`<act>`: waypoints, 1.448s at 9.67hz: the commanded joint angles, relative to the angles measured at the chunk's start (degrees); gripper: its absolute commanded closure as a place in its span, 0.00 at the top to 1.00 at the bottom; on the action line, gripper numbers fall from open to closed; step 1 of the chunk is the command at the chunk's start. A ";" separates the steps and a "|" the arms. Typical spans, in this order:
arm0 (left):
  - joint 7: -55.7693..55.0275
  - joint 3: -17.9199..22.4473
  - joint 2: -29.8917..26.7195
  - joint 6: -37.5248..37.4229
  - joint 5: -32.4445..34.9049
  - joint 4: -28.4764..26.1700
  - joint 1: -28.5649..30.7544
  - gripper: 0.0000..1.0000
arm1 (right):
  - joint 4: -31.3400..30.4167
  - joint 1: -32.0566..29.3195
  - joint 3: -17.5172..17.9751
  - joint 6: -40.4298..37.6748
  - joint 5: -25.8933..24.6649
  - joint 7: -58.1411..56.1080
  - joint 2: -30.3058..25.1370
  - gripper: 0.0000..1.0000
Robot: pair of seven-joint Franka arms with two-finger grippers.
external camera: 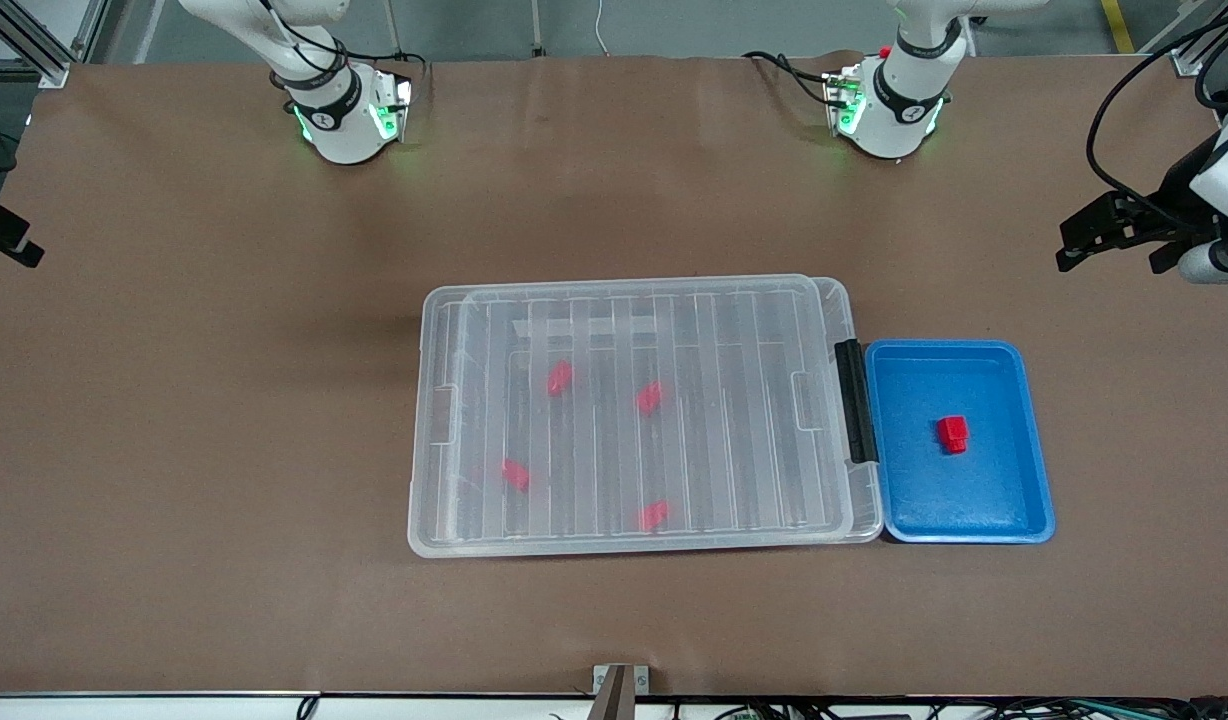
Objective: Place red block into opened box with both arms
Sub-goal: 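Reach the right gripper to the lid edge while the left gripper approaches the tray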
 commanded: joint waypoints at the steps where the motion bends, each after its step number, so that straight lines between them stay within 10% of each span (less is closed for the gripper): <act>1: 0.44 -0.06 1.21 -0.33 0.92 -0.25 -0.04 1.00 | -0.66 -0.40 0.49 0.03 -0.56 -0.36 -0.40 1.00; 6: 0.61 -0.06 1.56 0.11 0.66 -0.25 -0.13 1.00 | 0.38 3.10 2.50 0.46 1.79 2.28 2.30 1.00; 10: 0.70 -0.06 7.08 5.72 1.28 -2.61 -0.05 1.00 | 10.67 6.53 17.07 8.94 1.73 19.38 24.68 1.00; 14: 0.00 0.64 19.46 16.61 0.92 -3.67 1.09 1.00 | 10.06 16.21 17.81 18.39 -8.81 24.08 34.57 1.00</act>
